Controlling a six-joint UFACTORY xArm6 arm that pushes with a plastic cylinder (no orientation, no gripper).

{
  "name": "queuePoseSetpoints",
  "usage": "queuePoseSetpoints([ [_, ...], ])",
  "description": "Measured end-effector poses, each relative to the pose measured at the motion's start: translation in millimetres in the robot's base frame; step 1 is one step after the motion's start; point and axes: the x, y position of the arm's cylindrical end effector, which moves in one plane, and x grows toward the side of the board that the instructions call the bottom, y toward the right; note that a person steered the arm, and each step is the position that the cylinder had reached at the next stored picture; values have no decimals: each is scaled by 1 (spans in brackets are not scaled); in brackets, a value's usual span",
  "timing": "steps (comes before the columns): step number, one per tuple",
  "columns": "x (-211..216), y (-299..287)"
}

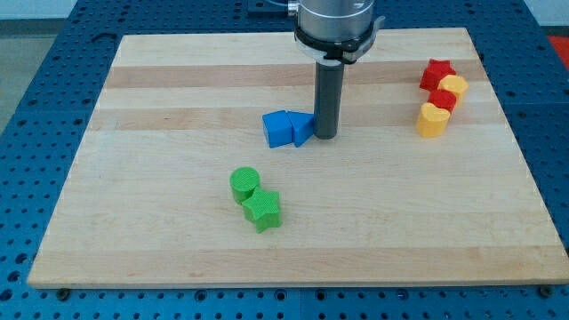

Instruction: Move the yellow heart slightly up and left

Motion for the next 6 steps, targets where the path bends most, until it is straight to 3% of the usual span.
queuePoseSetpoints([
  [3,40,206],
  [4,16,227],
  [6,-10,165],
])
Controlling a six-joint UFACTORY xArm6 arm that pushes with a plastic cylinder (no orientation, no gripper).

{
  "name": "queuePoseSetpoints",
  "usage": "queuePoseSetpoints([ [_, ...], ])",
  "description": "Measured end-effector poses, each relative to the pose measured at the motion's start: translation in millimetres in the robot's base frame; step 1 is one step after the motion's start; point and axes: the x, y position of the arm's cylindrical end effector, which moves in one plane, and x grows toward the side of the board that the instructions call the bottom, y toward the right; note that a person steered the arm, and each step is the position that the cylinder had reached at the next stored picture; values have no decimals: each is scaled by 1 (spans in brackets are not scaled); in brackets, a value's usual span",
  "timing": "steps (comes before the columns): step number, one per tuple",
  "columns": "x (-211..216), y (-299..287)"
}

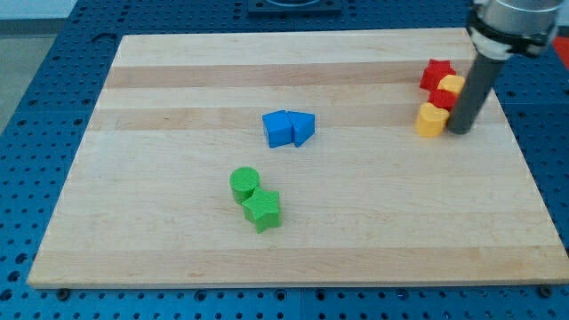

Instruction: Move the yellow heart slightly up and left

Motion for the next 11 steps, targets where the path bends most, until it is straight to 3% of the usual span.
queuePoseSetpoints([
  [1,-7,-31],
  [5,-10,-59],
  [8,-78,-189],
  [10,-73,-112],
  [11,-43,-104],
])
